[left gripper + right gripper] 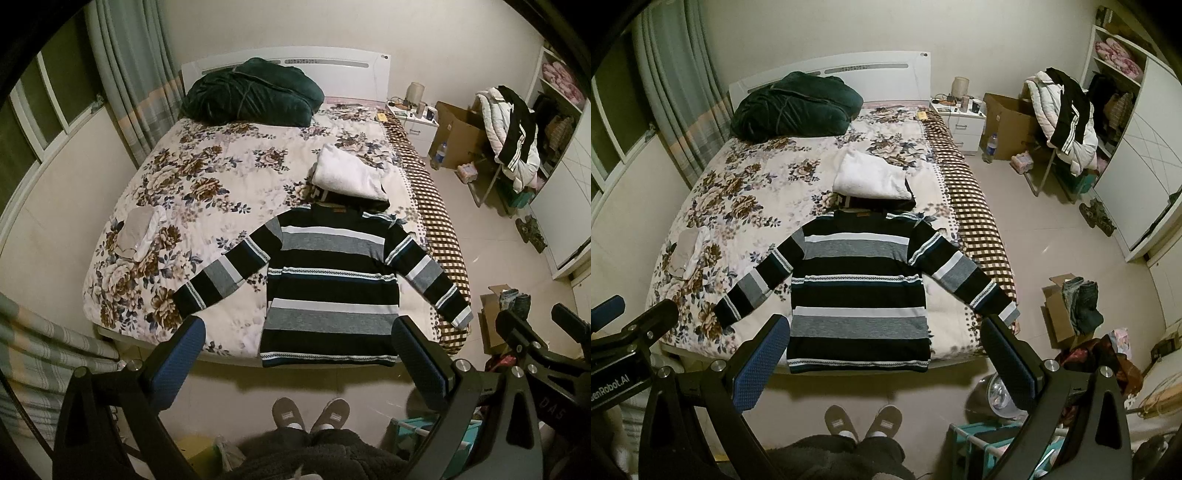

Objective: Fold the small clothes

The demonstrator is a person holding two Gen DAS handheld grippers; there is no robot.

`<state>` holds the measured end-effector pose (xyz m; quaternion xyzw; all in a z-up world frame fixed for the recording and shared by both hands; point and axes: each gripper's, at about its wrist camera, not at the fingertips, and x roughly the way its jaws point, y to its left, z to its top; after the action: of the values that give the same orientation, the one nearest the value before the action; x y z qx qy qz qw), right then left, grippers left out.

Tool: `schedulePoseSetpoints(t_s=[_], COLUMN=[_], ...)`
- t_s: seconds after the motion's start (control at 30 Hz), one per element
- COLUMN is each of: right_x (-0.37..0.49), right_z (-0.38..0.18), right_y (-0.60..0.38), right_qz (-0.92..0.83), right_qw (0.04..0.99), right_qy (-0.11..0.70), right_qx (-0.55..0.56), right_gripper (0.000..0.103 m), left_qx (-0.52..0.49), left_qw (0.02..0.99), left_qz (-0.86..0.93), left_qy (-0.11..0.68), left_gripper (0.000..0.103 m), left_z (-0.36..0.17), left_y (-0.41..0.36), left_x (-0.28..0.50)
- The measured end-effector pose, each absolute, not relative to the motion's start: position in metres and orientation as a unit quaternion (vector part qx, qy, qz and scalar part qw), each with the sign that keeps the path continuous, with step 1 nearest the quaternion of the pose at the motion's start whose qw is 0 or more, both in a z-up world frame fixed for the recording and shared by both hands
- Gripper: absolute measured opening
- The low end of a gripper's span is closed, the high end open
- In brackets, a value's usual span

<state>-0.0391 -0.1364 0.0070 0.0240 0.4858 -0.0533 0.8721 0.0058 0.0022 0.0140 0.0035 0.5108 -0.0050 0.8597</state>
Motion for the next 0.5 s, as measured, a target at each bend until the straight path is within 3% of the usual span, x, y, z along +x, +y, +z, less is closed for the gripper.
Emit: schedulePoseSetpoints(t_s=[0.5], right_x=[-0.0402], right_z=[0.0067], right_y=[-0.1372], right_qz=[-0.052], right_qw=[0.873], right_qy=[0.485], right_qx=[0.025], right_gripper=[0.103], left_qx=[0.004], left_qw=[0.861], left_qz=[-0.004], left_qy=[0.508], left_gripper=[0.103], left_z=[0.0129], left_y=[0.0017], left_x=[0.0020])
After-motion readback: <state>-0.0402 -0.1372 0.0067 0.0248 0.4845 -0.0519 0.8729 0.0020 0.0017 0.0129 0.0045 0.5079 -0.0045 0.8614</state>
